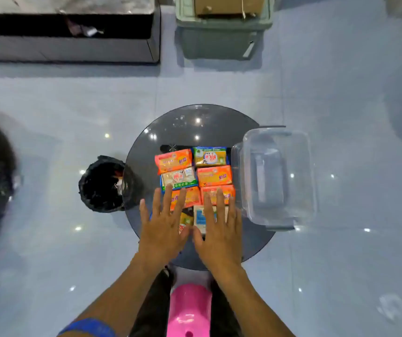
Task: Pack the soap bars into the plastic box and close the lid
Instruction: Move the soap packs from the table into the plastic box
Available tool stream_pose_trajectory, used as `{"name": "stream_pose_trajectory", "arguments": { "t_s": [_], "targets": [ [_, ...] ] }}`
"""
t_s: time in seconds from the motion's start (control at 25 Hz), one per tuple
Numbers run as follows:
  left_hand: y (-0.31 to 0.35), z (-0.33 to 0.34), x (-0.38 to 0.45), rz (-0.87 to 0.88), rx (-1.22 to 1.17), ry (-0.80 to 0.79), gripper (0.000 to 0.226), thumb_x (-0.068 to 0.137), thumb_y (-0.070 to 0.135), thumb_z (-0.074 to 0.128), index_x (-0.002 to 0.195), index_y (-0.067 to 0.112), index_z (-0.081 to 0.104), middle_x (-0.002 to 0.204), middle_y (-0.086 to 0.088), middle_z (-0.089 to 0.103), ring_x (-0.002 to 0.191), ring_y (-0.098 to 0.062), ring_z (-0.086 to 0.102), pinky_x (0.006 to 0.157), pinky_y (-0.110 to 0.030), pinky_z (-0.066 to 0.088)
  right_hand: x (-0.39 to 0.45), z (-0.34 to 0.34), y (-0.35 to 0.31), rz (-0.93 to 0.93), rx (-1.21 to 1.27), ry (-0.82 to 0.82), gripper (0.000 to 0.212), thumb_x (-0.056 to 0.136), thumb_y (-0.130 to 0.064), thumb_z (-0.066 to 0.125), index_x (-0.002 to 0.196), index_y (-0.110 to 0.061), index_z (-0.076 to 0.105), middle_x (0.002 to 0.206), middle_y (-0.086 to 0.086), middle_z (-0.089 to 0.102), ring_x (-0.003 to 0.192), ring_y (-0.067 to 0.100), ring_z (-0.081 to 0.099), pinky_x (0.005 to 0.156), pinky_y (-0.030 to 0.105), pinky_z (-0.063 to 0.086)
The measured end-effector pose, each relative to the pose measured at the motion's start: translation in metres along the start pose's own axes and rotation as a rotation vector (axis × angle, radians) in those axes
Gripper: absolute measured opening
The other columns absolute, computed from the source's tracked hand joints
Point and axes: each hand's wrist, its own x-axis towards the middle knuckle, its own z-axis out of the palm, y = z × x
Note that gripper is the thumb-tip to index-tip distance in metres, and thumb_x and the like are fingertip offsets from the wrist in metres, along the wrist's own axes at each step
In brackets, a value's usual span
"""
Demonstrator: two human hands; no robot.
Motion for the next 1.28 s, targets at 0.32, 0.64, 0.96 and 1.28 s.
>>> {"name": "stream_pose_trajectory", "arguments": {
  "t_s": [0.32, 0.64, 0.96, 1.28],
  "targets": [
    [-0.034, 0.109, 0.019, 0.705, 0.238, -0.061, 0.067, 0.094, 0.046, 0.045, 0.15, 0.012, 0.03, 0.156, -0.018, 0.031, 0.144, -0.038, 0.026, 0.116, -0.056, 0.013, 0.009, 0.093, 0.056, -0.327, -0.199, -0.14, 0.079, 0.089, -0.042, 0.061, 0.154, -0.018, 0.023, 0.162, 0.011, 0.013, 0.148, 0.037, 0.01, 0.117, 0.054, 0.017],
    [-0.075, 0.192, 0.061, 0.968, 0.125, 0.164, 0.059, 0.089, 0.046, 0.052, 0.14, 0.017, 0.047, 0.14, -0.018, 0.05, 0.125, -0.035, 0.046, 0.106, -0.047, 0.028, 0.021, 0.166, 0.101, -0.596, -0.207, 0.026, 0.079, 0.083, -0.042, 0.062, 0.15, -0.015, 0.031, 0.152, 0.012, 0.043, 0.137, 0.035, 0.038, 0.107, 0.055, 0.031],
    [-0.08, 0.206, 0.066, 0.966, 0.131, 0.282, 0.062, 0.086, 0.043, 0.058, 0.141, 0.017, 0.05, 0.14, -0.019, 0.051, 0.12, -0.036, 0.053, 0.1, -0.048, 0.039, 0.024, 0.179, 0.106, -0.63, -0.147, 0.154, 0.082, 0.075, -0.047, 0.06, 0.148, -0.02, 0.035, 0.148, 0.003, 0.046, 0.134, 0.03, 0.041, 0.105, 0.051, 0.032],
    [-0.073, 0.2, 0.038, 0.861, 0.367, 0.396, 0.057, 0.086, 0.04, 0.05, 0.135, 0.012, 0.057, 0.137, -0.018, 0.057, 0.114, -0.034, 0.06, 0.096, -0.046, 0.047, 0.013, 0.164, 0.111, -0.632, -0.304, 0.025, 0.085, 0.082, -0.046, 0.06, 0.154, -0.023, 0.021, 0.16, 0.001, 0.027, 0.144, 0.026, 0.026, 0.116, 0.043, 0.023]
  ]
}}
